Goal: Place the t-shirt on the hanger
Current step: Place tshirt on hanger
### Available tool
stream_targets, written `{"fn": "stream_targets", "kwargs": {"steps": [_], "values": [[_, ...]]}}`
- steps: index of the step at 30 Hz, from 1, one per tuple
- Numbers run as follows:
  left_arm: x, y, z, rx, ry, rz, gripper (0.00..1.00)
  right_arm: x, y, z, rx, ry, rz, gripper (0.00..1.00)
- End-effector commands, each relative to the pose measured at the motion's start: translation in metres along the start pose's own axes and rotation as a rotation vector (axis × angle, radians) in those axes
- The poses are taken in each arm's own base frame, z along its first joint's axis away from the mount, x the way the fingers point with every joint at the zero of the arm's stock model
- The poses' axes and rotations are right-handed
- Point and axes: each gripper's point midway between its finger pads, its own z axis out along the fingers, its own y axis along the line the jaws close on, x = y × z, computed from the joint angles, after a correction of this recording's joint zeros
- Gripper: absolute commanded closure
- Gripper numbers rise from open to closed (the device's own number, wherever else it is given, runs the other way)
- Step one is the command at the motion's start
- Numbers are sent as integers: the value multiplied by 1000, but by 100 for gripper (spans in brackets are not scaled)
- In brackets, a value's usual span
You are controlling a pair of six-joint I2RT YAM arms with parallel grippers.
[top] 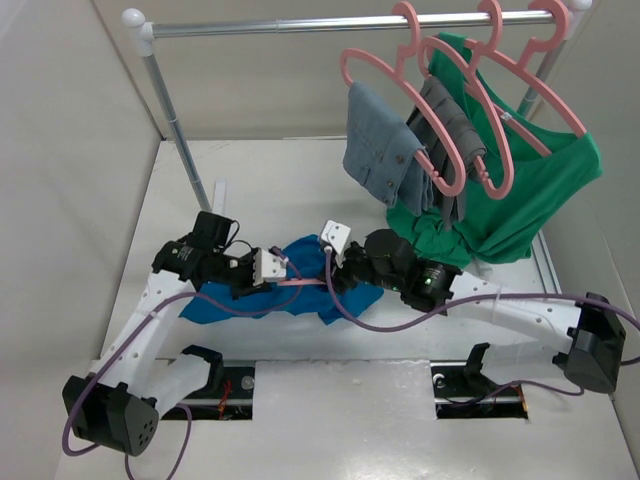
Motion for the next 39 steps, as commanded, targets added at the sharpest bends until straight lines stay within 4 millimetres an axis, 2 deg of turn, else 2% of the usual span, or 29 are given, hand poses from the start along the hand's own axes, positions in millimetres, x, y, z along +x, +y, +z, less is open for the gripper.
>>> {"fn": "stream_targets", "kwargs": {"steps": [1,4,7,10,12,14,18,23,25,26,27,28,31,33,35,38,39], "values": [[-24,-14,-3,81,-101,60,100,3,17,-19,-112,49,-80,37],[-24,-15,-2,97,-105,78,100,-7,14,-38,-114,58,-119,33],[-26,-14,-2,101,-113,87,100,-15,11,-44,-116,59,-167,33],[-31,-13,-1,109,-130,86,100,-27,27,-44,-224,11,-217,33],[-31,-12,-2,115,-127,79,100,-23,39,-41,-302,16,-230,34],[-32,-8,-3,106,-126,74,100,-23,44,-40,-324,19,-244,34],[-32,-6,-6,96,-126,76,100,-10,54,-26,-366,53,-238,37],[-36,-6,-8,97,-143,70,100,-6,43,-4,-290,49,-217,44],[-38,-8,-10,105,-150,72,100,1,40,5,-261,79,-181,64],[-38,-8,-10,105,-150,72,100,-6,36,5,-244,68,-184,75],[-37,-10,-10,111,-147,65,100,-2,36,8,-238,83,-168,84],[-38,-7,-13,97,-149,65,100,-5,35,5,-235,73,-169,99],[-27,-2,-15,73,-89,64,100,-5,34,-7,-220,54,-160,100],[-17,8,-23,25,-48,69,100,3,33,-28,-204,59,-150,100],[-8,18,-32,4,-6,72,92,18,34,-50,-199,102,-136,100],[4,39,-47,-59,31,16,84,28,36,-71,-207,144,-123,100],[8,45,-48,-62,36,-7,83,30,37,-84,-209,158,-109,100]]}}
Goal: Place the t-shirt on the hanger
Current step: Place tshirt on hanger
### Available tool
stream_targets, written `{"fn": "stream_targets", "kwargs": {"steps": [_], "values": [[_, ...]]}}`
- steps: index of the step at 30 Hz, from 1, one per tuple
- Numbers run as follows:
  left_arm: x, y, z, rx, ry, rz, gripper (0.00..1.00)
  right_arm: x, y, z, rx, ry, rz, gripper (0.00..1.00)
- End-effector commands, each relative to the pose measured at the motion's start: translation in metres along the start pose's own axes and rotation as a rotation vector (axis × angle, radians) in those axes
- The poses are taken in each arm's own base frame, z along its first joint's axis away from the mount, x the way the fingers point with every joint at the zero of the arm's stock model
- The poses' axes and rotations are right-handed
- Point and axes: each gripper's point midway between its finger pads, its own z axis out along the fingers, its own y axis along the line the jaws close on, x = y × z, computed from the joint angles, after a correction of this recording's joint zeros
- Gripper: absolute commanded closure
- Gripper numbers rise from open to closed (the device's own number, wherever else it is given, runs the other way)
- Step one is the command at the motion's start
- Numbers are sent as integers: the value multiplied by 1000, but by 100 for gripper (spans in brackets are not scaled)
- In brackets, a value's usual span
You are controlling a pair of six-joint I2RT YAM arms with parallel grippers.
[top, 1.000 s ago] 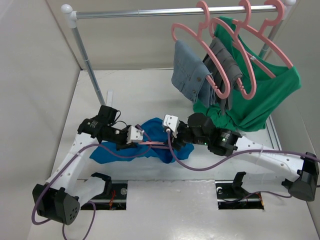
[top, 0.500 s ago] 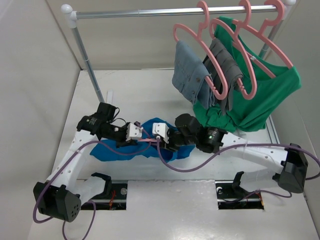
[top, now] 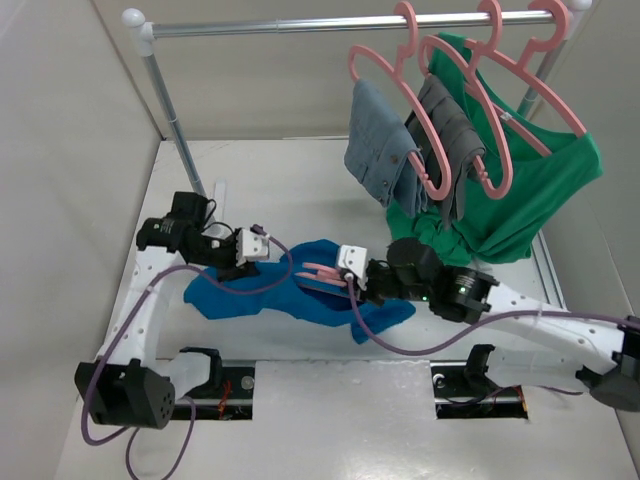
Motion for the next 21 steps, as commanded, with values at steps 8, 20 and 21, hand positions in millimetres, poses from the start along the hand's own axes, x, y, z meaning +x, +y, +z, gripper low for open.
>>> {"fn": "stream_targets", "kwargs": {"steps": [8,20,21], "values": [[30,49,-31,-110,105,-25,74,-2,12,-67,-16,28,82,100],[24,64,-51,-189,73,5,89,-50,1,-87,-17,19,91,100],[23,57,-51,-197,75,28,75,-56,-1,-88,-14,9,89,100]]}}
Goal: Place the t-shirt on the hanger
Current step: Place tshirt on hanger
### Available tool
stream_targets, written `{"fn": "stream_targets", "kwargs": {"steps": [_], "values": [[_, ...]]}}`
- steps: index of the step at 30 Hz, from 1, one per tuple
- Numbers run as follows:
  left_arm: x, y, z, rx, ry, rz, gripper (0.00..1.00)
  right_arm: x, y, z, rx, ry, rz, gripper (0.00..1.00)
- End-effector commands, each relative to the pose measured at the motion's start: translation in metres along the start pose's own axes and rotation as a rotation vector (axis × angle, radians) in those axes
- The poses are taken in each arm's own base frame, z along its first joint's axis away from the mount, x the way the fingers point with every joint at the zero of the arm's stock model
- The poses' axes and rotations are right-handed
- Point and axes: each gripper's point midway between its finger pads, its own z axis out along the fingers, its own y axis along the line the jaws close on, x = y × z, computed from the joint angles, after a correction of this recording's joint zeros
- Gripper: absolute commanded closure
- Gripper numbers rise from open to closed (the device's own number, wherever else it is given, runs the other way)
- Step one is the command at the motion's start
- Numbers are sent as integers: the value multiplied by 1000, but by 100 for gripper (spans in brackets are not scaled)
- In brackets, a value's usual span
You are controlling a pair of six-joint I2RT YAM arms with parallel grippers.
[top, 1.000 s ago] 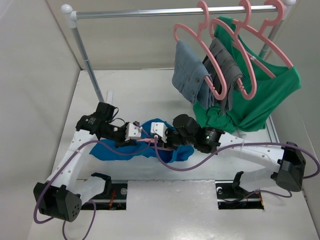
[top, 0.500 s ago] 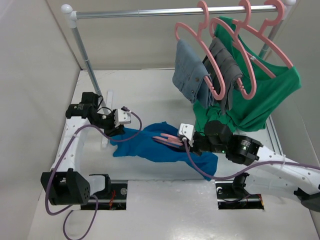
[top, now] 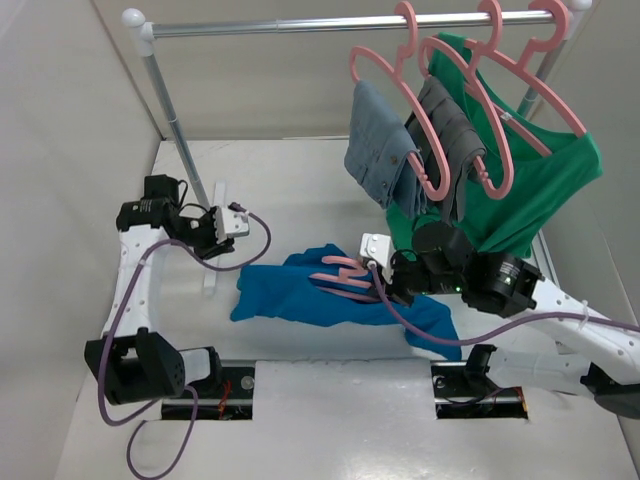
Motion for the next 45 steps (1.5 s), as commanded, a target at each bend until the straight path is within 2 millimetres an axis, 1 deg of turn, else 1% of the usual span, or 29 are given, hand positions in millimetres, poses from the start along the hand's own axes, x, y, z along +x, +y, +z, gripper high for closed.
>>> {"fn": "stream_targets", "kwargs": {"steps": [1,3,4,5,8,11,12,13,14,15,17,18,19,20,21,22,23,24,25,26,27,28,29,31,32,33,37,41,45], "values": [[-17,-16,-11,-25,-33,102,73,-38,-7,-21,32,-103,7,100],[-9,-25,-8,-17,-13,122,72,-42,-23,-25,101,-88,41,100],[-6,-27,-9,-18,-1,122,70,-36,-26,-28,127,-52,78,100],[-6,-27,-9,-18,-1,122,69,-32,-38,-31,184,-24,91,100],[-8,-26,-10,-27,-26,101,66,-26,-45,-30,210,24,131,100],[-20,-5,-13,-117,-110,-4,60,-22,-55,-30,249,35,189,100],[-22,3,-15,-151,-125,-41,55,-20,-56,-27,244,43,207,100],[-27,16,-17,-194,-149,-43,55,-16,-58,-26,249,53,214,100],[-30,19,-21,-219,-168,-101,55,-14,-58,-23,247,62,226,100],[-31,24,-25,-239,-185,-120,55,-17,-58,-22,241,48,224,100],[-42,12,-23,-186,-241,-124,42,-26,-56,-20,218,16,219,100],[-43,4,-21,-153,-246,22,33,-39,-58,-21,216,-31,209,100],[-50,-12,-17,-95,-274,74,23,-43,-57,-20,207,-48,215,100],[-50,-27,-10,-40,-277,63,0,-52,-56,-23,195,-76,208,100],[-54,-35,-1,3,-288,-6,0,-63,-55,-23,180,-105,201,100],[-55,-34,2,-4,-296,-50,0,-65,-57,-21,179,-102,201,100],[-55,-17,4,-72,-299,-34,0,-70,-53,-22,156,-118,197,100],[-48,-20,13,-70,-297,-75,0,-77,-54,-21,149,-132,193,100],[-51,-18,12,-99,-303,-74,0,-76,-54,-18,147,-124,195,100],[-49,-17,14,-122,-296,-179,0,-76,-53,-18,138,-126,194,100],[-55,-3,13,-181,-316,-156,0,-79,-53,-20,140,-134,192,100],[-51,-6,20,-181,-311,-193,0,-81,-54,-20,142,-143,190,100],[-57,-11,26,-170,-315,-196,1,-81,-54,-20,142,-143,190,100],[-53,-7,37,-202,-282,-272,5,-83,-53,-16,130,-145,189,100],[-55,3,40,-253,-272,-316,11,-86,-52,-16,122,-156,185,100],[-50,3,42,-259,-255,-328,18,-86,-52,-16,121,-156,185,100],[-52,22,34,-339,-251,-337,65,-86,-52,-16,121,-156,185,100],[-43,32,30,-407,-207,-333,67,-84,-51,-18,122,-157,185,100],[-45,27,33,-361,-227,-338,100,-81,-51,-16,120,-149,187,100]]}}
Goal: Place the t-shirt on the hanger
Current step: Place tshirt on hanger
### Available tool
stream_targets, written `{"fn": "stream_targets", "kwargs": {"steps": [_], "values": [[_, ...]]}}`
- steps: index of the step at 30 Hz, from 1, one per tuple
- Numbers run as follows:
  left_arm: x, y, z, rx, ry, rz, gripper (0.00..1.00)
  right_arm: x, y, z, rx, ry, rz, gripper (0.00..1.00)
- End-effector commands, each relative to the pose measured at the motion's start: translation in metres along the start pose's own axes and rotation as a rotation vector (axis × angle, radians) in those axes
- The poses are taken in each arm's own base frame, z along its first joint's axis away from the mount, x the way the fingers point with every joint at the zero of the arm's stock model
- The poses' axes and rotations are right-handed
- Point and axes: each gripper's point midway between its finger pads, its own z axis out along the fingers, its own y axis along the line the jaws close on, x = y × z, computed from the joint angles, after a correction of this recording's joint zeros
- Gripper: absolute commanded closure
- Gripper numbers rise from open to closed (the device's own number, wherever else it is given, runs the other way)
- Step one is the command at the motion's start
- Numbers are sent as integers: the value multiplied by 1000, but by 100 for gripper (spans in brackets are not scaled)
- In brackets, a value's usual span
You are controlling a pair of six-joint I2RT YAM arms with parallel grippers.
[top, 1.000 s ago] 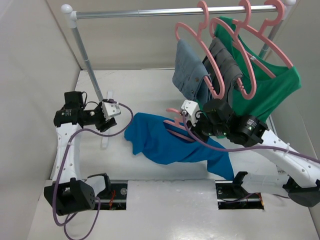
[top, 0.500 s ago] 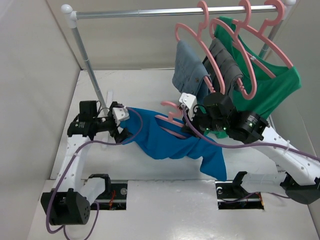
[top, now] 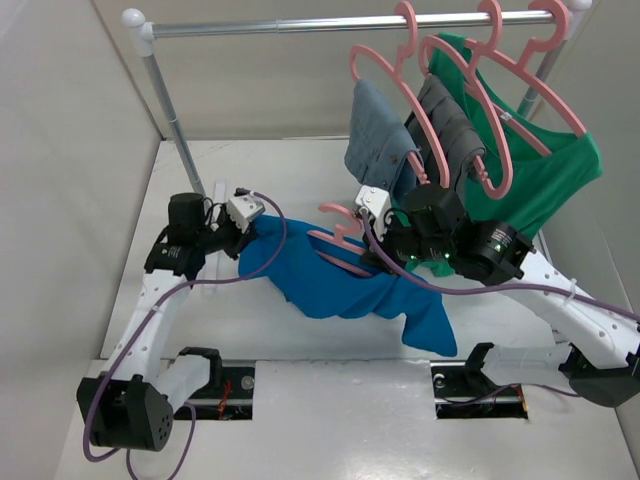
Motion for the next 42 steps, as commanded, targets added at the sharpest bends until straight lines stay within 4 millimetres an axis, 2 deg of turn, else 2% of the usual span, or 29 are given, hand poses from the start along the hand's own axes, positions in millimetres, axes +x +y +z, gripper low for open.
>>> {"fn": "stream_targets", "kwargs": {"steps": [1,3,5,6,7,9,10,11,12,14,16,17,18,19,21,28,29,31,32,33,34,35,36,37,39,40,41,42], "values": [[-15,5,-1,-11,-48,-7,100,-38,3,-11,-11,-144,-17,100],[-33,0,-9,20,-75,0,100,-30,-2,-12,21,-112,-9,100],[-39,6,-16,36,-74,-1,100,-8,-11,-9,46,-40,11,100],[-38,0,-20,77,-63,-1,100,1,-15,-7,46,-15,27,100],[-52,4,-26,70,-74,28,100,15,-25,-3,63,16,60,100],[-52,16,-30,60,-51,12,100,33,-31,0,58,66,72,100],[-50,28,-35,40,-29,-14,100,41,-34,0,65,79,67,100],[-51,29,-33,54,-24,-9,100,44,-37,-2,72,89,76,100],[-44,44,-39,16,-10,-43,100,48,-37,0,69,99,67,100],[-43,58,-42,6,-8,-76,100,49,-31,0,32,103,54,100],[-33,66,-37,20,24,-89,100,37,-19,-3,-43,52,10,100],[-26,62,-37,45,51,-94,100,32,-14,-5,-53,29,-8,100],[-24,60,-35,62,52,-88,100,17,-11,-11,-52,-22,-33,100],[-24,61,-35,63,52,-77,100,13,-9,-13,-61,-34,-36,100],[-11,61,-31,50,91,-84,100,-1,-5,-21,-69,-79,-57,100],[4,72,-24,18,140,-118,100,-25,28,-32,-169,-145,-132,100],[10,72,-22,24,162,-120,100,-32,28,-35,-167,-167,-126,100],[15,62,-25,68,177,-105,100,-43,15,-38,-75,-177,-99,100],[15,59,-25,93,173,-64,91,-49,10,-42,-43,-169,-66,100],[12,54,-27,109,160,-43,76,-53,4,-43,-10,-164,-51,100],[11,47,-27,139,141,-37,54,-56,-3,-43,42,-153,-37,100],[9,42,-30,139,129,-30,48,-68,-5,-42,59,-156,-32,100],[7,45,-33,119,121,-34,45,-68,-7,-41,78,-135,-11,100],[2,47,-35,103,108,-32,38,-71,-15,-40,131,-123,1,100],[-12,60,-41,16,65,-20,19,-85,-14,-37,159,-110,7,100],[-9,71,-47,-57,73,-91,8,-90,-15,-37,179,-108,2,100],[-17,84,-52,-121,45,-80,0,-94,-23,-38,238,-104,12,100],[-24,90,-58,-166,29,-80,0,-106,-25,-36,256,-113,7,100]]}}
